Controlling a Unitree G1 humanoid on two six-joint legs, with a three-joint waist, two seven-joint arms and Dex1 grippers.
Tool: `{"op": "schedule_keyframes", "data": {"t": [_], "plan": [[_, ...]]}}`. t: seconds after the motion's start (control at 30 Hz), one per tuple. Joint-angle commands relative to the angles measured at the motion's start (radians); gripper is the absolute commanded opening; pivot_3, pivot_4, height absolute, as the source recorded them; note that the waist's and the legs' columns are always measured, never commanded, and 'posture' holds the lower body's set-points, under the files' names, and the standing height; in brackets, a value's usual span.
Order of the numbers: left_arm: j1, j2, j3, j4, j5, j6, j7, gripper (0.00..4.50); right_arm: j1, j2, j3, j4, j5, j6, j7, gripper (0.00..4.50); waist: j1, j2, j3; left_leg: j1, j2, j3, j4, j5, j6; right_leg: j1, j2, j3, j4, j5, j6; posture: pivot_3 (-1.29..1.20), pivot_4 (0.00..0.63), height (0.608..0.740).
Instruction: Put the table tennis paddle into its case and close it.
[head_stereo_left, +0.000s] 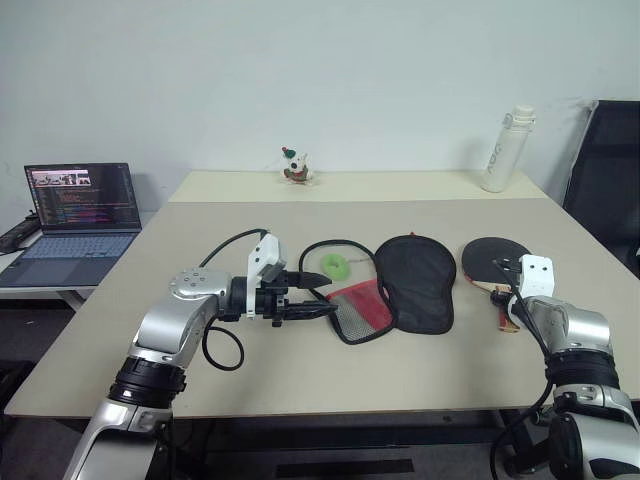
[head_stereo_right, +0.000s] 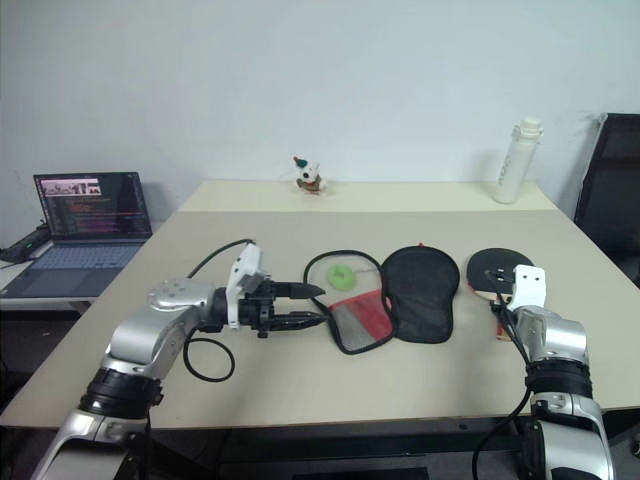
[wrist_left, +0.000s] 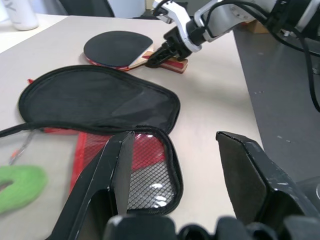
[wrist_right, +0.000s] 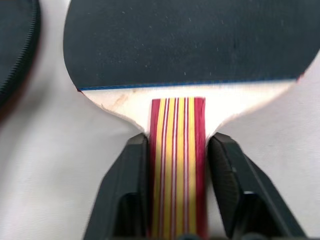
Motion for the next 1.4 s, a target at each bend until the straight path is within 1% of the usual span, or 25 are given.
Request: {"op": "schedule_keyframes", "data": {"t": [0.03, 0.1, 0.17, 0.23, 0.3, 0.4, 0.43, 0.53, 0.63, 0.7, 0.83, 1.1, 1.4], "plan": [[-0.007, 0.015, 0.029, -0.047, -0.016, -0.002, 0.005, 2.84, -0.036, -0.013, -0.024, -0.087, 0.019, -0.002, -0.017, 1.21, 0.002, 0.0, 0.0, 0.0, 0.0, 0.0, 0.0, 0.0, 0.0, 0.0, 0.0, 0.0, 0.0, 0.0, 0.0, 0.0, 0.15, 0.74], [-0.005, 0.018, 0.03, -0.048, -0.018, 0.001, 0.005, 2.84, -0.052, -0.001, -0.025, -0.166, 0.042, 0.039, -0.016, 1.2, 0.003, 0.002, 0.001, -0.001, 0.0, 0.0, 0.0, 0.0, 0.0, -0.002, 0.0, 0.001, 0.0, 0.0, 0.0, 0.0, 0.15, 0.74], [-0.003, 0.02, 0.031, -0.05, -0.02, 0.003, 0.006, 2.84, -0.061, 0.011, -0.026, -0.235, 0.063, 0.079, -0.02, 1.19, 0.001, 0.002, 0.002, -0.005, 0.0, 0.003, 0.0, 0.0, 0.0, -0.008, 0.0, 0.003, 0.002, 0.0, 0.001, 0.0, 0.15, 0.74], [0.0, 0.023, 0.033, -0.052, -0.021, 0.007, 0.007, 2.84, -0.085, 0.035, -0.041, -0.319, 0.092, 0.127, -0.044, 1.19, -0.005, 0.002, 0.002, -0.006, 0.0, 0.007, -0.003, 0.0, 0.0, -0.014, 0.0, 0.007, 0.005, 0.0, 0.0, 0.0, 0.15, 0.74], [0.002, 0.025, 0.034, -0.054, -0.023, 0.01, 0.008, 2.84, -0.109, 0.061, -0.056, -0.381, 0.113, 0.167, -0.069, 1.19, -0.009, 0.003, 0.002, -0.006, 0.001, 0.008, -0.005, 0.0, 0.0, -0.016, 0.001, 0.008, 0.005, 0.001, 0.0, 0.0, 0.15, 0.74], [0.006, 0.024, 0.035, -0.058, -0.024, 0.014, 0.011, 2.84, -0.131, 0.134, -0.056, -0.464, 0.15, 0.244, -0.103, 1.19, -0.01, 0.003, 0.002, -0.006, 0.001, 0.008, -0.008, 0.0, 0.0, -0.016, 0.001, 0.008, 0.005, 0.0, -0.001, 0.0, 0.15, 0.74], [0.008, 0.024, 0.035, -0.06, -0.025, 0.015, 0.011, 2.84, -0.127, 0.179, -0.046, -0.502, 0.164, 0.28, -0.118, 1.18, -0.01, 0.003, 0.002, -0.006, 0.001, 0.008, -0.008, 0.0, 0.0, -0.016, 0.001, 0.008, 0.005, 0.0, -0.001, 0.0, 0.15, 0.74], [0.013, 0.023, 0.035, -0.066, -0.025, 0.017, 0.013, 2.84, -0.087, 0.296, -0.005, -0.59, 0.175, 0.338, -0.153, 1.18, -0.014, 0.003, 0.002, -0.006, 0.002, 0.008, -0.008, 0.0, 0.0, -0.017, 0.001, 0.008, 0.005, 0.0, -0.001, 0.0, 0.15, 0.74], [0.019, 0.024, 0.035, -0.071, -0.025, 0.017, 0.015, 2.84, -0.034, 0.373, 0.021, -0.635, 0.169, 0.356, -0.175, 1.18, -0.013, 0.003, 0.002, -0.006, 0.002, 0.007, -0.008, 0.0, 0.0, -0.017, 0.001, 0.008, 0.005, 0.0, -0.001, 0.0, 0.15, 0.74], [0.023, 0.027, 0.036, -0.075, -0.026, 0.017, 0.015, 2.84, -0.006, 0.401, 0.045, -0.65, 0.16, 0.355, -0.181, 1.18, -0.007, 0.003, 0.002, -0.006, 0.001, 0.007, -0.007, 0.0, 0.0, -0.017, 0.0, 0.008, 0.005, 0.0, -0.001, 0.0, 0.15, 0.74], [0.028, 0.032, 0.036, -0.078, -0.025, 0.014, 0.018, 2.84, 0.019, 0.415, 0.066, -0.627, 0.15, 0.33, -0.178, 1.17, -0.001, 0.003, 0.002, -0.007, 0.001, 0.008, -0.007, 0.0, 0.0, -0.017, 0.0, 0.008, 0.004, 0.001, -0.001, 0.0, 0.15, 0.74], [0.033, 0.037, 0.038, -0.086, -0.026, 0.016, 0.021, 2.84, 0.028, 0.375, 0.089, -0.529, 0.106, 0.259, -0.163, 1.17, -0.002, 0.003, 0.002, -0.006, 0.001, 0.008, -0.007, 0.0, 0.0, -0.017, 0.001, 0.007, 0.004, 0.0, -0.001, 0.0, 0.15, 0.74], [0.037, 0.041, 0.043, -0.09, -0.028, 0.016, 0.028, 2.84, 0.038, 0.382, 0.094, -0.481, 0.086, 0.218, -0.17, 1.17, -0.005, 0.003, 0.002, -0.006, 0.001, 0.008, -0.007, 0.0, 0.0, -0.017, 0.001, 0.008, 0.004, 0.0, 0.0, 0.0, 0.15, 0.74]]}}
